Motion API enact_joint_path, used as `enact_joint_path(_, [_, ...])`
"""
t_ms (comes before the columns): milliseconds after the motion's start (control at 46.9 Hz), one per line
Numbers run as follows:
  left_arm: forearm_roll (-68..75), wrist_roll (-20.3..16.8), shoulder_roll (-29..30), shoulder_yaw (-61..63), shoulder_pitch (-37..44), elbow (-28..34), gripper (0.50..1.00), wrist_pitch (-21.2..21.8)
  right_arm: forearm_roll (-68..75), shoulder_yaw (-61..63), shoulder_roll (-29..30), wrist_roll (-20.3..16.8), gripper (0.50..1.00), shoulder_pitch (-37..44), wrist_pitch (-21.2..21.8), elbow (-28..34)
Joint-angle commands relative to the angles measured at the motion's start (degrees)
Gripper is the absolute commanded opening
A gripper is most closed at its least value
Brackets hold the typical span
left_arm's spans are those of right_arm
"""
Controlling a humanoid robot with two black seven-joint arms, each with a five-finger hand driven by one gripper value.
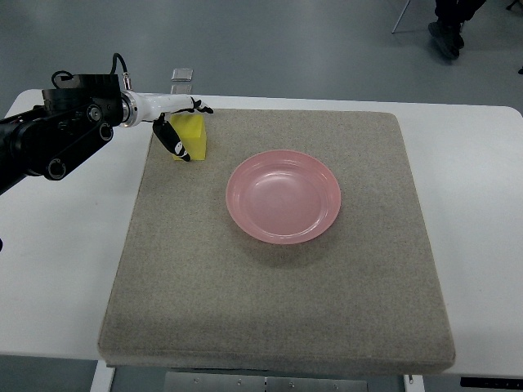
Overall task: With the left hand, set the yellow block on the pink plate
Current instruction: 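Lower the left hand onto the yellow cube and close fingers around it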
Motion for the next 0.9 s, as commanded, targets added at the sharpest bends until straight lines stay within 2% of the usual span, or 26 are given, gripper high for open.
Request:
enact_joint_path(0, [0.07, 0.00, -0.16, 0.43, 0.06, 0.05, 0.992, 0.32, 0.00, -0.02, 0.00, 0.00, 0.924, 0.00, 0.00, 0.00])
enact_joint_path(192, [0.16, 0.00, -0.51, 0.52, 0.06, 0.05, 0.958, 0.49, 0.00, -0.02, 0.00, 0.00, 0.924, 0.00, 0.00, 0.00])
enact_joint_path(320, [0.95, 0.00, -0.51, 1.13, -0.03, 0.14, 0.857, 0.49, 0.00, -0.02, 0.00, 0.00, 0.924, 0.00, 0.00, 0.00])
enact_joint_path(363, [1.83, 0.00, -0.51, 1.14, -0.03, 0.05, 0.846, 0.49, 0.00, -0.02, 0.00, 0.00, 0.924, 0.00, 0.00, 0.00])
enact_joint_path(405, [2.97, 0.00, -0.51, 1.14, -0.03, 0.14, 0.787, 0.49, 0.00, -0.02, 0.00, 0.00, 0.924, 0.00, 0.00, 0.00])
enact_joint_path(512, [4.73, 0.00, -0.60, 1.14, -0.03, 0.14, 0.711, 0.58, 0.00, -0.02, 0.00, 0.00, 0.924, 0.00, 0.00, 0.00])
enact_joint_path(619, [4.73, 0.00, -0.60, 1.14, -0.11, 0.14, 0.690, 1.28, 0.00, -0.02, 0.00, 0.00, 0.924, 0.00, 0.00, 0.00])
enact_joint_path(875, [4.56, 0.00, -0.16, 0.96, -2.31, 0.14, 0.561, 1.72, 0.00, 0.07, 0.00, 0.00, 0.924, 0.00, 0.00, 0.00])
